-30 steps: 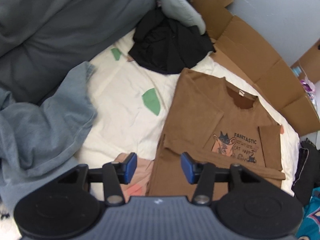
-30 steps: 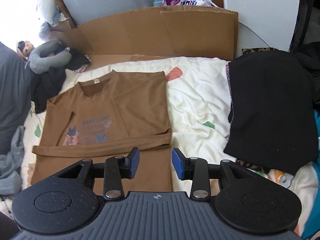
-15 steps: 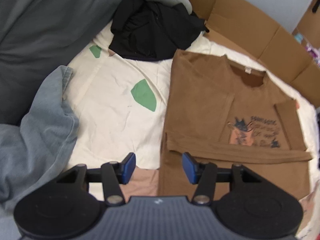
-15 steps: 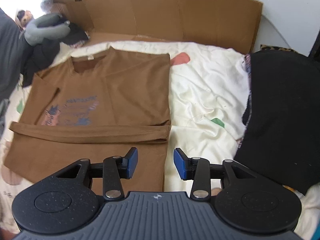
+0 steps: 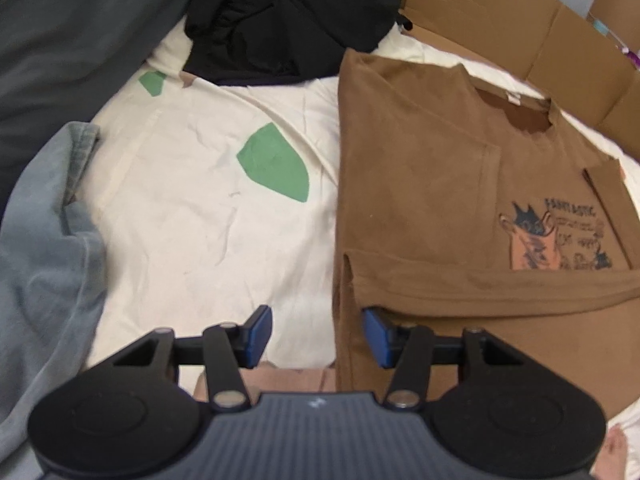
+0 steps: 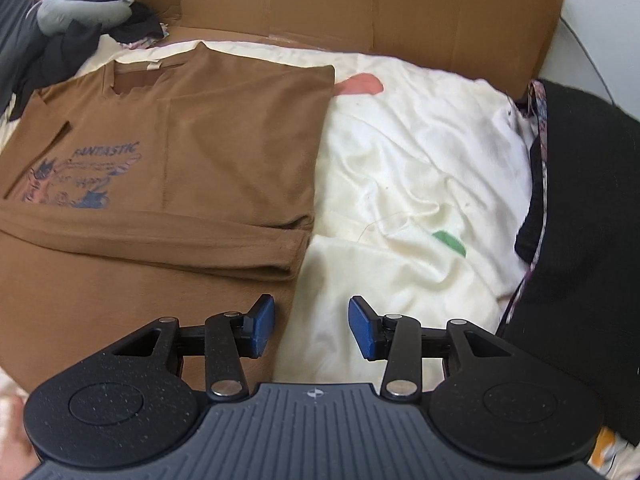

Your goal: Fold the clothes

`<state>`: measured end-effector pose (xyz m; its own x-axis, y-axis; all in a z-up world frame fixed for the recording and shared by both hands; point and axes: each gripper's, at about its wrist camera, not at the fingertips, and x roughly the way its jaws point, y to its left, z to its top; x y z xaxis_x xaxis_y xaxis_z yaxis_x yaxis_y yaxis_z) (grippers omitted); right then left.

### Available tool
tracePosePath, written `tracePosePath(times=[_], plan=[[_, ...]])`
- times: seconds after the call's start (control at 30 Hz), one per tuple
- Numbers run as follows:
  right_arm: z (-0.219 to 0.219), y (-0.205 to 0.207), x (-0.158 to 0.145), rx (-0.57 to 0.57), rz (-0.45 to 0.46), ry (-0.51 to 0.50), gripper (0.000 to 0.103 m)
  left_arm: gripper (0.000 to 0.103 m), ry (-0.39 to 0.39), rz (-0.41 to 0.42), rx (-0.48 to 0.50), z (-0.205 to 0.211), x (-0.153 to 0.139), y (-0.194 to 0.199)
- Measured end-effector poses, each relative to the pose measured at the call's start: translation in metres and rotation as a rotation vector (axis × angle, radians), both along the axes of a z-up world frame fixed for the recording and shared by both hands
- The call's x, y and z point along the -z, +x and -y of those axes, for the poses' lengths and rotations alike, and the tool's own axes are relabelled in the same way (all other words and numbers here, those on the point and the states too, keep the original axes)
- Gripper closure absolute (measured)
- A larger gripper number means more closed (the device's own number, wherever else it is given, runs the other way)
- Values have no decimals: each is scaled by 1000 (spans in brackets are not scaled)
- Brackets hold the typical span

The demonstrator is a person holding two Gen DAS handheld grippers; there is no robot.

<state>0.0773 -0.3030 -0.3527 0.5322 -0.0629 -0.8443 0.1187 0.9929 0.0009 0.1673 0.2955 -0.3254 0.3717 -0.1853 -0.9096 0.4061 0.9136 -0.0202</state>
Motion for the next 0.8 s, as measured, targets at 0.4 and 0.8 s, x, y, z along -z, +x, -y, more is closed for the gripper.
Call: tracePosePath(times=[0.4,0.8], plan=[[-4,23,8,-12,83,-31,53,50,-23,82,45,10,13,12],[-6,53,1,-43,149,-18,53,50,-118,136,8,17,5,39]])
